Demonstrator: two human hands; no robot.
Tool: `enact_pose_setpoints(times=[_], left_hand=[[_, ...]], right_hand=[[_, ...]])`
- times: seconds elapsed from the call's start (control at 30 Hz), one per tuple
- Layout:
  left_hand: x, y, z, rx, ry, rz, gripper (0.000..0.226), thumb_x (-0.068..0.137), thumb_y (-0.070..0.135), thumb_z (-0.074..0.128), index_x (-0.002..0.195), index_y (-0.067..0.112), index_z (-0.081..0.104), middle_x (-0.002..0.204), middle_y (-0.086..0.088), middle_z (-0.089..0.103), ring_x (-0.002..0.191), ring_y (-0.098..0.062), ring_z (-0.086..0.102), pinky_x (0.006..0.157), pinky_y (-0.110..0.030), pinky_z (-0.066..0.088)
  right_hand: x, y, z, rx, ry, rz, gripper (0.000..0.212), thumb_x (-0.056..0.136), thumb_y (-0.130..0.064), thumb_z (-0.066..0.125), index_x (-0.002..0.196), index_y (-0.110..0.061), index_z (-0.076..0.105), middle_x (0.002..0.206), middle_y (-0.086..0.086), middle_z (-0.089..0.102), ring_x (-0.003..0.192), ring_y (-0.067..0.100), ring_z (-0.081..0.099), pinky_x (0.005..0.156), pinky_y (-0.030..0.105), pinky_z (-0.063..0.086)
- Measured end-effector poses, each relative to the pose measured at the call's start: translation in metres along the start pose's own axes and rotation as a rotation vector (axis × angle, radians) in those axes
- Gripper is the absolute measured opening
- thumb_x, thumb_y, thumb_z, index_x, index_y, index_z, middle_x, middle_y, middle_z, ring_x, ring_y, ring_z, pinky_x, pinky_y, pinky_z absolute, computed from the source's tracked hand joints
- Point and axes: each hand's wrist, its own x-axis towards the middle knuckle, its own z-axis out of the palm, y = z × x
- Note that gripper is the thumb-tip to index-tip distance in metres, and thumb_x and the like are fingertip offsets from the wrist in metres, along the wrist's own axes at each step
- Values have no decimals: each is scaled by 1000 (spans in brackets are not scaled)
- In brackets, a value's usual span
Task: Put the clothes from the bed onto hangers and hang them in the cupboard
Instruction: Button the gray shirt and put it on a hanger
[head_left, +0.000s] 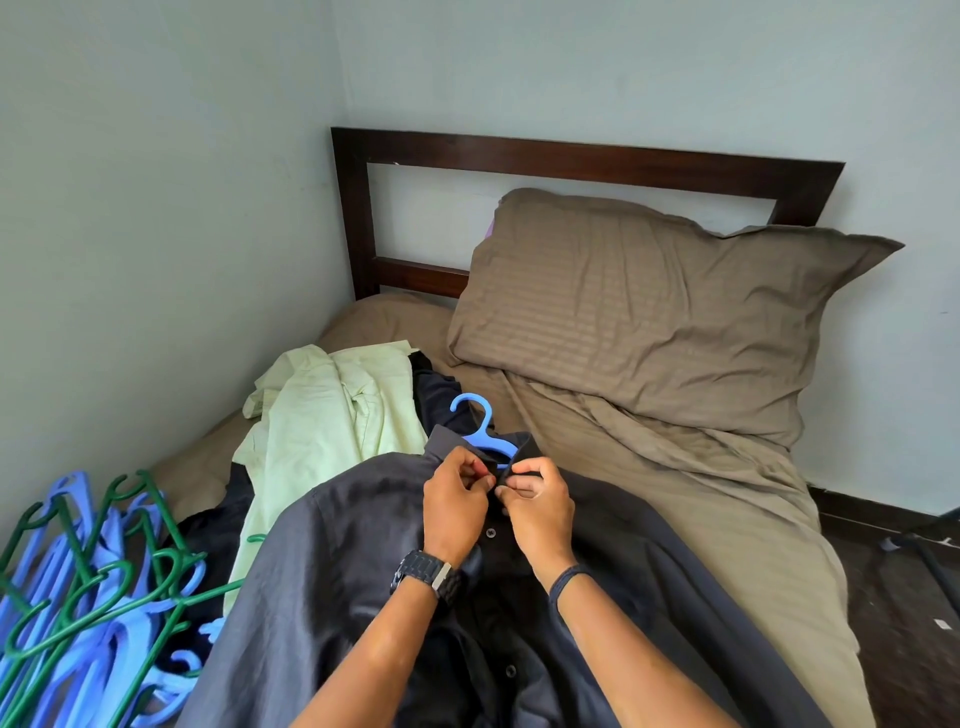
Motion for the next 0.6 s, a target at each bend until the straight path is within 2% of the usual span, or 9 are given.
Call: enact_pose_setpoints(times=[0.07,0.2,0.4,0.6], left_hand=[[0,1,-1,-10,-24,7,19,84,-2,61,78,13,53,74,3,61,69,-4,56,61,-6,41],[-1,-3,-2,-21,-62,16,25,85,-4,59,73,14,48,71,3,57,64,-5,52,60,-8,41],[0,-9,-8,-58,-79,1,28,85,-1,62,71,19,50,70,6,59,67,-6,56,65,-13,44],[-5,-2,-6,-84,-29,10,23,82,3,69,76,20,55,76,5,66,73,-2,63,66,-8,47]], right_hand=[[0,1,-1,33,-2,15,28,79,3,69,92,-19,58,85,2,69,77,11,68,72,27,58],[-1,-3,-5,91,-46,31,28,81,4,68,101,-13,57,84,5,69,73,14,69,59,17,54],[1,-3,-8,238,-135,81,25,87,3,59,105,-13,55,86,11,70,73,17,71,66,24,57],[6,-1,-11,214,-154,79,24,84,3,65,102,-8,55,83,11,71,72,20,70,67,22,55]])
